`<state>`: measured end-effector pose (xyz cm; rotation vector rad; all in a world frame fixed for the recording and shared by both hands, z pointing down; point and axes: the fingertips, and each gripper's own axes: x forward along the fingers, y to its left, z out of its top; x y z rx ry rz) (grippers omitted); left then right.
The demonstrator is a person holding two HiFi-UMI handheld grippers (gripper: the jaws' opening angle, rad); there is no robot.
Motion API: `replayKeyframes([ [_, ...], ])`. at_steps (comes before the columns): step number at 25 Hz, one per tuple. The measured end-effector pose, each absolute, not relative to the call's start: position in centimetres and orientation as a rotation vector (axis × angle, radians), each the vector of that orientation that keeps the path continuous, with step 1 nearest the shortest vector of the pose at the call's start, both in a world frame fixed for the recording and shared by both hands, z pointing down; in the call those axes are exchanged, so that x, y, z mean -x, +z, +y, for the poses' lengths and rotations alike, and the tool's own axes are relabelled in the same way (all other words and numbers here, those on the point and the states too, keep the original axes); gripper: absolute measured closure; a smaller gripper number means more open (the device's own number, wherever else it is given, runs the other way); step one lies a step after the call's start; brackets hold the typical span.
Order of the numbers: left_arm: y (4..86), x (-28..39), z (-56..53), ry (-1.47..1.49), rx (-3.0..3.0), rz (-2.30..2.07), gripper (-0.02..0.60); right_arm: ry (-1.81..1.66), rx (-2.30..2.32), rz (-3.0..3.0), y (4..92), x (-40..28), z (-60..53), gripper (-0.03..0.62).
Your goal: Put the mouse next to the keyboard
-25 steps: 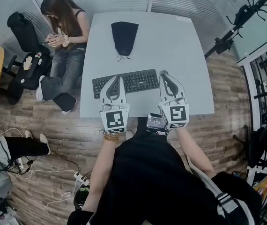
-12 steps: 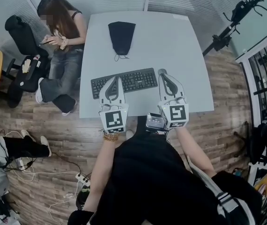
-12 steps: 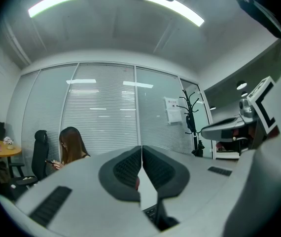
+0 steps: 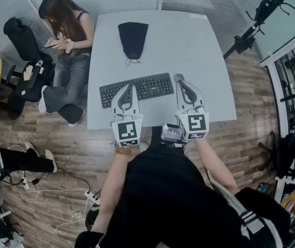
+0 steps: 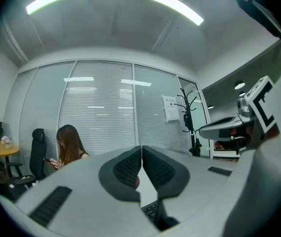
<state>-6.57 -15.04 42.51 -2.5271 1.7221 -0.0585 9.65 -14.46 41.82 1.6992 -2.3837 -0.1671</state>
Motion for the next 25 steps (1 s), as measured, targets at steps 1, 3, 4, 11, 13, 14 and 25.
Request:
replayKeyframes([
  [1, 42.5, 6.5, -15.0, -0.061, 2.527, 1.721, 0.566, -0.166, -1.696, -2.384, 41.9, -9.6, -14.5, 0.595],
  [3, 42.6, 6.5, -15.0, -0.063, 2.529, 1.720, 0.566, -0.164, -1.692, -2.385, 42.0, -9.5, -14.5, 0.595],
  [4, 42.7, 6.6, -15.0, -0.064, 2.529, 1.721, 0.566, -0.163, -1.690, -2.386, 42.1, -9.4, -14.5, 0.595],
  [11, 43.0, 6.9, -15.2, -0.068, 2.534, 1.729, 0.566, -0.150, -1.683, -2.379, 42.6, -9.1, -15.0, 0.595],
  [13, 43.1, 6.8, -15.3, -0.072, 2.537, 1.727, 0.566, -0.143, -1.683, -2.372, 42.9, -9.2, -15.1, 0.595],
  [14, 43.2, 6.8, -15.3, -0.074, 2.538, 1.728, 0.566, -0.141, -1.684, -2.368, 43.0, -9.3, -15.2, 0.595],
  [25, 44.1, 7.6, -16.4, -0.094, 2.533, 1.760, 0.566, -0.110, -1.674, -2.347, 44.5, -9.9, -16.8, 0.595],
])
